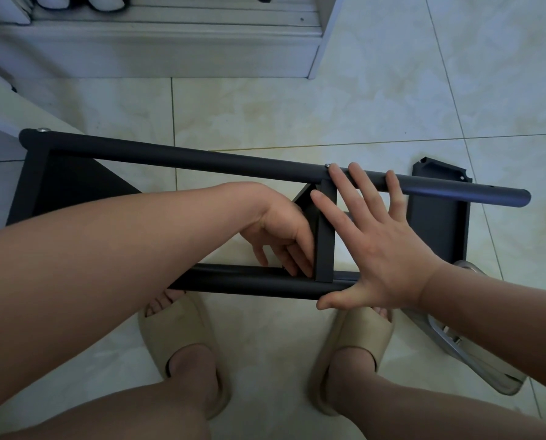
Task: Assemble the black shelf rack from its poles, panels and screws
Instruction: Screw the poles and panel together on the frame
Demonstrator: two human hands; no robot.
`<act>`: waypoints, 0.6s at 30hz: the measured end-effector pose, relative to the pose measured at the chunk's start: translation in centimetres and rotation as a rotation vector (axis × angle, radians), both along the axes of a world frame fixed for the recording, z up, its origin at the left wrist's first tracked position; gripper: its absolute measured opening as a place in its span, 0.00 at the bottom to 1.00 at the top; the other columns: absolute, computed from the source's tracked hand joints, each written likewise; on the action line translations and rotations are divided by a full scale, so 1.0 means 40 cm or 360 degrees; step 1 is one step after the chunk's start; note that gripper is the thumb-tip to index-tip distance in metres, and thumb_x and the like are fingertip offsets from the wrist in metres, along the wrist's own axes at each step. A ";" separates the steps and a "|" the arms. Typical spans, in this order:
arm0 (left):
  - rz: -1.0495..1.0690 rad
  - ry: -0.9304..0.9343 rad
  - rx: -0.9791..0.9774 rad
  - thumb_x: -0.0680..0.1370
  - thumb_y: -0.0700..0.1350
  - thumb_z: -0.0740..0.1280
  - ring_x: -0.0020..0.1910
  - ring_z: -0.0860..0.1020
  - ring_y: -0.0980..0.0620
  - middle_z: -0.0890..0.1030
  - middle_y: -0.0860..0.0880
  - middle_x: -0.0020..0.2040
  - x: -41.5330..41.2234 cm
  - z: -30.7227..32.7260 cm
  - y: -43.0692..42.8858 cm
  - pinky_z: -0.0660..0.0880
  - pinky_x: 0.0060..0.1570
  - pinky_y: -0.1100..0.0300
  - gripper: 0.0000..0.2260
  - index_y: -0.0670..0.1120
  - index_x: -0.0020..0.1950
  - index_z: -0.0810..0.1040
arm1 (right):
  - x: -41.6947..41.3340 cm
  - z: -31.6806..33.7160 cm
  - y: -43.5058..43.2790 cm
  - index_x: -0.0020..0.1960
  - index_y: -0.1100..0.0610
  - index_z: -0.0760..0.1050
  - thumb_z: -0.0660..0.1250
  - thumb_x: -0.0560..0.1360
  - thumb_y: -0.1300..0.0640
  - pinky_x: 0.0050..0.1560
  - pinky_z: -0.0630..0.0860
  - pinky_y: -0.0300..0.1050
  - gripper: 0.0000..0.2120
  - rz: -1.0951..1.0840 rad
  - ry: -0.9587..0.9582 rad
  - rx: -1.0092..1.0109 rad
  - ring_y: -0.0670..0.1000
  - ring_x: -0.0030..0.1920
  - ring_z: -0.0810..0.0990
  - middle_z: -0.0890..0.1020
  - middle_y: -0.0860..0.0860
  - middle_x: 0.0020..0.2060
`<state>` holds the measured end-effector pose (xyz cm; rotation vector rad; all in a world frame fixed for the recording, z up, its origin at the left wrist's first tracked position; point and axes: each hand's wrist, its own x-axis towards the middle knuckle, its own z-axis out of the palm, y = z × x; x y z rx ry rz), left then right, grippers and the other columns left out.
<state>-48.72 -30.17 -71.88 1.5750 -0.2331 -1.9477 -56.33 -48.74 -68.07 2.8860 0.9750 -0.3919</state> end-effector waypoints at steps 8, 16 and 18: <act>-0.0060 -0.0102 -0.0027 0.78 0.41 0.69 0.60 0.81 0.54 0.86 0.52 0.55 0.006 0.004 -0.008 0.64 0.72 0.41 0.14 0.46 0.64 0.80 | 0.000 0.001 0.000 0.83 0.56 0.50 0.52 0.64 0.14 0.75 0.41 0.75 0.62 -0.0003 0.0001 0.0008 0.65 0.81 0.44 0.48 0.61 0.82; -0.0028 0.0001 -0.0008 0.80 0.46 0.68 0.59 0.81 0.53 0.86 0.53 0.53 0.003 -0.001 0.004 0.67 0.70 0.41 0.09 0.51 0.59 0.82 | -0.001 0.003 0.002 0.83 0.56 0.51 0.50 0.64 0.14 0.75 0.41 0.75 0.62 -0.0010 0.0009 0.0017 0.65 0.81 0.45 0.48 0.62 0.82; 0.0002 -0.0010 -0.0007 0.80 0.45 0.68 0.57 0.82 0.53 0.87 0.53 0.49 0.002 -0.002 0.003 0.69 0.70 0.42 0.07 0.51 0.56 0.82 | -0.001 0.003 0.002 0.83 0.56 0.51 0.51 0.64 0.14 0.75 0.42 0.76 0.62 -0.0007 0.0003 0.0018 0.65 0.81 0.45 0.48 0.62 0.82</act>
